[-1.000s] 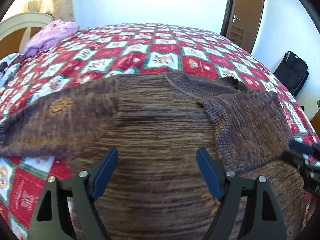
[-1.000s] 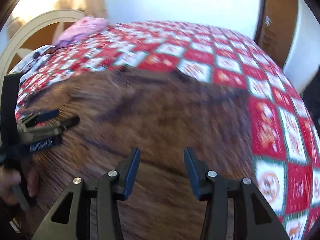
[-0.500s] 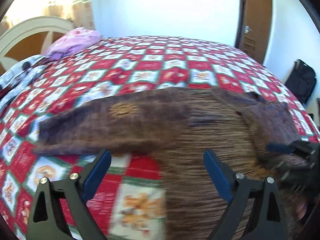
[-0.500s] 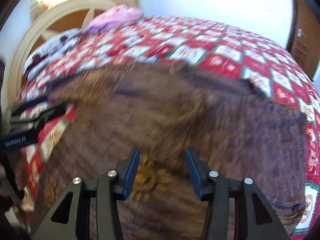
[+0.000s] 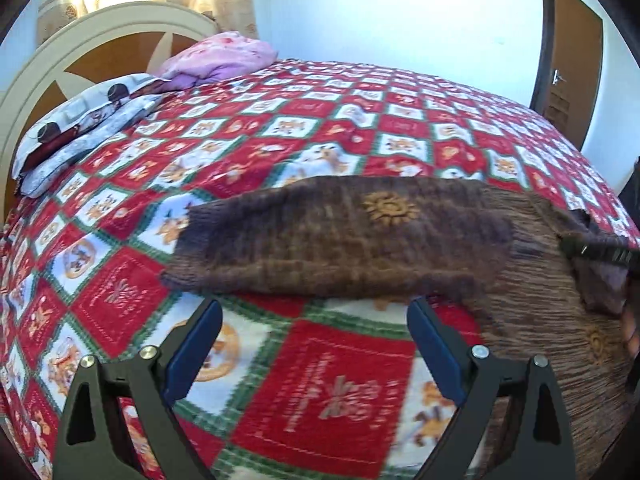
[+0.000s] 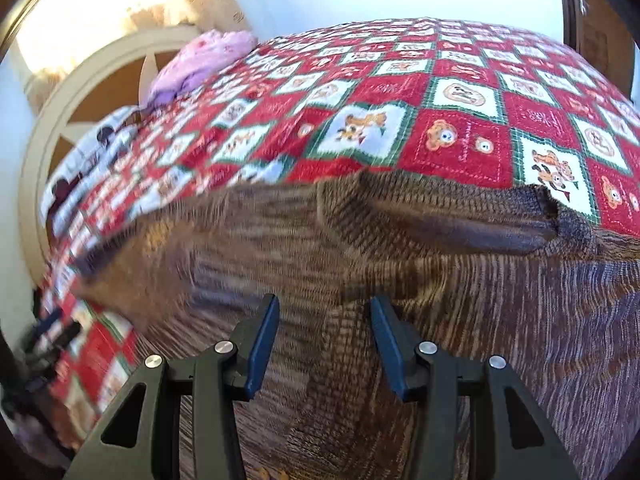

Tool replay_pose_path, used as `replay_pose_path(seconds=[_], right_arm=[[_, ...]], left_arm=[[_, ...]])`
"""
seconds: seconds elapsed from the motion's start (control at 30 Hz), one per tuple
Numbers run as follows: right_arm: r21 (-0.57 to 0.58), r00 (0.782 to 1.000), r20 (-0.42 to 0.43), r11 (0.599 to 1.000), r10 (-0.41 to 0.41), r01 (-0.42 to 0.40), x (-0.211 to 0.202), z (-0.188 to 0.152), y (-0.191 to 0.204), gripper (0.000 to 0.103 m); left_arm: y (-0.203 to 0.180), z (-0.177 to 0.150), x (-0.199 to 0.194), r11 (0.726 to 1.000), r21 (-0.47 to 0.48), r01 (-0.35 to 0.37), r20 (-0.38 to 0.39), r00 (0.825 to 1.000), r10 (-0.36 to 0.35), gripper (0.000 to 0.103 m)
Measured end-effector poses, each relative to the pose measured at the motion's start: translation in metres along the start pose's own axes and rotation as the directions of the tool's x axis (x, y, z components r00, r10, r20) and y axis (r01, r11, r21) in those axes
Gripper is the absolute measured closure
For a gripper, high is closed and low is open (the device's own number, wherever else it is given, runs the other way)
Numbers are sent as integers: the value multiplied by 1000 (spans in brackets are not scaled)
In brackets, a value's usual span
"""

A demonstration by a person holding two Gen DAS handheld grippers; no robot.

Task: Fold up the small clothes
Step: 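Grasp the other sleeve cuff with the left tool and lift it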

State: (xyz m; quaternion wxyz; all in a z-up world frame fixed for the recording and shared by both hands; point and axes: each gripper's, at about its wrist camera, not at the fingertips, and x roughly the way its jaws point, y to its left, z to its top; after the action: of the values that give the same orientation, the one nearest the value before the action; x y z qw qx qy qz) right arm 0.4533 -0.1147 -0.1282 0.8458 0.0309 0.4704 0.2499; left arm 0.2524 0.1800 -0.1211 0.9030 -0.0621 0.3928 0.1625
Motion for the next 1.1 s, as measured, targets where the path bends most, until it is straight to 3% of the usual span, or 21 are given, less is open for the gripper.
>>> replay_pose_path(seconds=[0.1,0.23,0.33,0.43,0.5,0.8,0.93,1.03,1.1], right_arm=[[17,1000,15,1000,22,-23,-16,-6,0,53],[-30,999,37,999,-37,38,-42,-38,7,53],[-131,991,-45,984,-127,120,-28,-67,10,51],[-194,986,0,967,-166,163,-42,-79,17,51],[-181,990,10,973,-142,142,-52,-83,19,51],[-205,991,-4,970,-131,127,-62,-109,28,50],[-188,992,14,974,-125,126,-67,-115,29,50],[-180,993,18,976,-120,122,-67,-118,30,49],[-177,992,19,976,-122,123,-66,-120,30,49]], left_arm=[[13,0,-1,1000,-11,-9,5,1000,10,7],[40,2,2,998,-13,-69,16,997,69,7],[70,5,11,992,-61,-108,-8,994,108,7],[100,8,13,983,-137,-125,-3,992,125,7],[111,10,13,979,-160,-129,0,991,130,7],[110,30,37,978,-174,-113,5,993,116,7],[106,37,59,981,-172,-93,-41,995,87,9],[101,41,67,983,-158,-89,-73,994,78,22],[99,43,74,987,-149,-63,-99,994,49,37]])
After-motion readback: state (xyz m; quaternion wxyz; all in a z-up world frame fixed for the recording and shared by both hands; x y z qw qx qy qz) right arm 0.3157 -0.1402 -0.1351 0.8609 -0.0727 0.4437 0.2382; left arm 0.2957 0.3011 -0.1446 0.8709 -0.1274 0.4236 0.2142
